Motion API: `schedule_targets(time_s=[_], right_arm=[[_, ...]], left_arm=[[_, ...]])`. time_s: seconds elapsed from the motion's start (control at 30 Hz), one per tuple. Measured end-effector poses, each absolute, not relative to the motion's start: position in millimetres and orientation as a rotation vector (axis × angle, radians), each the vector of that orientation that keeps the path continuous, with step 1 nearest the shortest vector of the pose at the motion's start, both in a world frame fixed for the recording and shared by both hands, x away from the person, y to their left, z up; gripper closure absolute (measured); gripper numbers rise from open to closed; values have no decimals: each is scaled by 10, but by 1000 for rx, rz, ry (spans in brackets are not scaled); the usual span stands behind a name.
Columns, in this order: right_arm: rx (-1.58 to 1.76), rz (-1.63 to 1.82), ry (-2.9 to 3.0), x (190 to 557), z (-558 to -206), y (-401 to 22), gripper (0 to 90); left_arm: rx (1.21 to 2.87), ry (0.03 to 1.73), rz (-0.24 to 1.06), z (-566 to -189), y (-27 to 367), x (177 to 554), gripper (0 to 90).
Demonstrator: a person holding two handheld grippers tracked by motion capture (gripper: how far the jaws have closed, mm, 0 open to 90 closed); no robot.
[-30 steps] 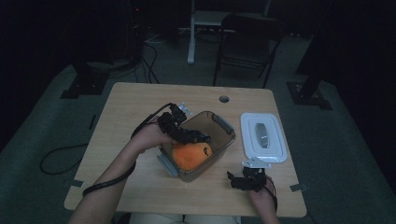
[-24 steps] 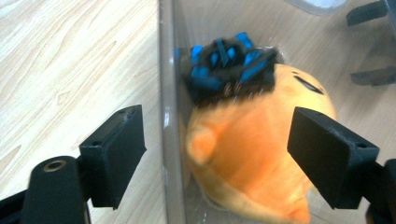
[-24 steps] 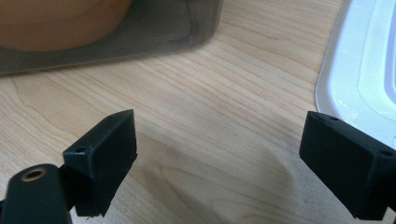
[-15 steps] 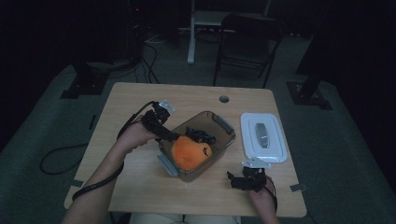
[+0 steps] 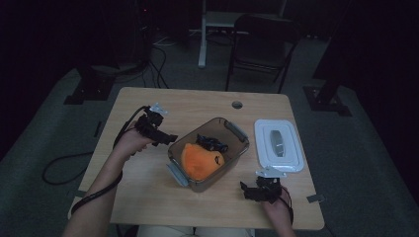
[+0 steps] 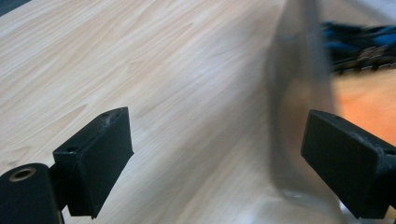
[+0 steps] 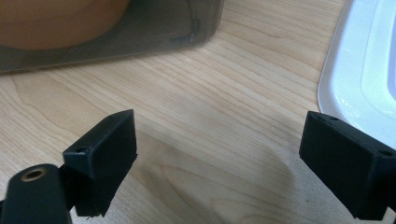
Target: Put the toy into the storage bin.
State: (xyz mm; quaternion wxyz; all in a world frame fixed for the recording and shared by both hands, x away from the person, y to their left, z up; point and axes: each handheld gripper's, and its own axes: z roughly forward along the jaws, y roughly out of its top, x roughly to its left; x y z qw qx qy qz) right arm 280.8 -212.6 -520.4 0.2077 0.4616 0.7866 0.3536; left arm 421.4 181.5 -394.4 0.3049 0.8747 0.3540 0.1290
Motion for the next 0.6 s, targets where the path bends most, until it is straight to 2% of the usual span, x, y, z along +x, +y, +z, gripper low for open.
schedule_targets(time_s=[0.3, 0.6], right_arm=[[1284, 991, 2191, 2816, -5203, -2120, 109], [1315, 1008, 2154, 2961, -5137, -2067, 109]], left_arm=[[2308, 1014, 307, -4372, 1956, 4394, 98], [2302, 1030, 303, -4692, 1876, 4492, 98]])
